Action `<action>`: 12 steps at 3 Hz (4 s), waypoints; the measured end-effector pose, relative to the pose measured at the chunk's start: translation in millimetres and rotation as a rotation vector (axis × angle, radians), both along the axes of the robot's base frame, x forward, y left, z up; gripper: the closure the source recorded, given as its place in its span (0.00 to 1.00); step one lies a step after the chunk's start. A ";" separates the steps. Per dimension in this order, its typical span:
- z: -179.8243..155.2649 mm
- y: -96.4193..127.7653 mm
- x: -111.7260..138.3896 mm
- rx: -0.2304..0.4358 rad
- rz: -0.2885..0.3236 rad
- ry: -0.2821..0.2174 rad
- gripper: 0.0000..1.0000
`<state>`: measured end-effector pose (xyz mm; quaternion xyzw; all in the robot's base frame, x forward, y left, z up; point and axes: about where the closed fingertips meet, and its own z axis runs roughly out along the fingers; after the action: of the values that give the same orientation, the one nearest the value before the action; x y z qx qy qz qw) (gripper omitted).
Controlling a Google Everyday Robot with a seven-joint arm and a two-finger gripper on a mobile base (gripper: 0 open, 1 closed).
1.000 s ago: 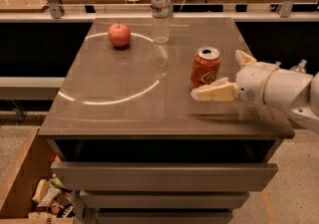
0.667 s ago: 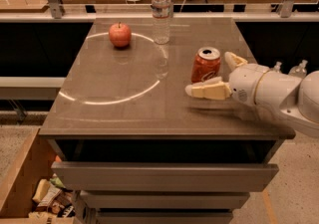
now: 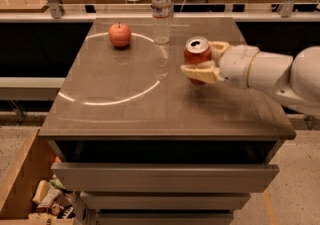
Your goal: Knock coke can over
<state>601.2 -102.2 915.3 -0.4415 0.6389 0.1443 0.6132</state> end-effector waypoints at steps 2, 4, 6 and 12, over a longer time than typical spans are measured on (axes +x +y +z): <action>37.8 43.4 2.4 -0.393 0.340 -0.189 1.00; 43.3 58.5 -9.8 -0.571 0.485 -0.191 1.00; 18.1 73.3 -15.9 -1.067 0.698 -0.238 1.00; -46.6 53.7 -17.2 -1.431 0.727 -0.151 0.00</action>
Offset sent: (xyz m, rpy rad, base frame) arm -0.0175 0.0613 0.0335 -0.6243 -0.2087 0.6489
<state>584.0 -48.5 868.7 -0.9161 0.3497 -0.1396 0.1379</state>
